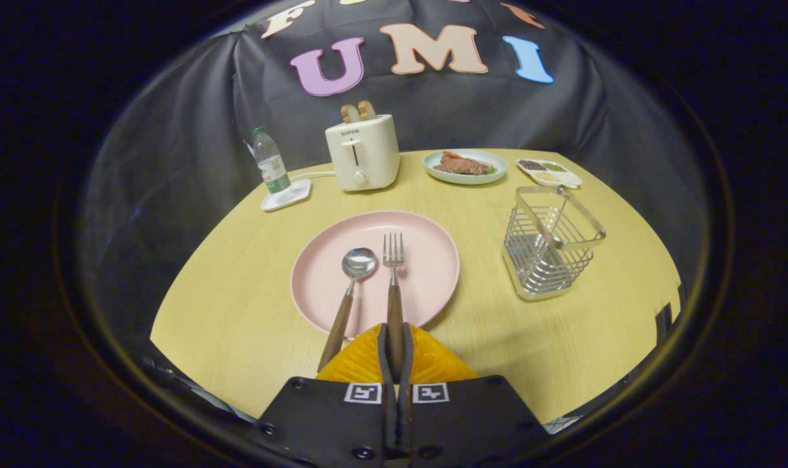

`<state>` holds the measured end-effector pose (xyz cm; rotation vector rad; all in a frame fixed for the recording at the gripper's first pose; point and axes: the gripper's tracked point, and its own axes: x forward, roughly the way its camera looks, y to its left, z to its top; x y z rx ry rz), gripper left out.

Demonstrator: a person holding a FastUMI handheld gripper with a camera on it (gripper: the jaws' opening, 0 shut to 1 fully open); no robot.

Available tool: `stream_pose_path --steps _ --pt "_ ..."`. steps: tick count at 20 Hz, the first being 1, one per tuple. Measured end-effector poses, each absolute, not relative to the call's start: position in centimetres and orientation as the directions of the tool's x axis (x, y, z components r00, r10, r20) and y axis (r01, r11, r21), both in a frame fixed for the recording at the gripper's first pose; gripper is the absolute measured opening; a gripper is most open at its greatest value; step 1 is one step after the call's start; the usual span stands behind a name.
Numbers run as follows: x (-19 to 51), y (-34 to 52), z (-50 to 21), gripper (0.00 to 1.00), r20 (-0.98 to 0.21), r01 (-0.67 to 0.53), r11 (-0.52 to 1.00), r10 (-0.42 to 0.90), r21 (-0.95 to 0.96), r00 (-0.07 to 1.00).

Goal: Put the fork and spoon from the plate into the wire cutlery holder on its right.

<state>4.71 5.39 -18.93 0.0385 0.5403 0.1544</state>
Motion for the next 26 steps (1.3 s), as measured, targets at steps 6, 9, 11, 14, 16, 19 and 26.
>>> stream_pose_path --steps 6,9,11,14,16,19,26 --pt "4.8 4.6 -14.7 0.03 -0.458 -0.157 0.985 0.169 0.064 0.873" --pt "4.8 2.6 -12.0 0.03 -0.439 -0.146 0.987 0.162 0.071 0.884" --pt "4.6 0.4 -10.4 0.03 -0.439 -0.126 0.990 0.141 0.063 0.887" --pt "4.2 -3.4 -8.0 0.03 -0.441 -0.083 0.996 0.091 0.039 0.893" --pt "3.9 -5.8 -7.1 0.03 -0.452 -0.051 0.999 0.050 0.010 0.890" --pt "3.4 -8.3 -6.9 0.03 -0.494 -0.034 0.999 0.028 -0.003 0.869" --pt "3.0 -11.7 -8.4 0.03 -0.662 -0.039 0.999 0.023 -0.008 0.750"
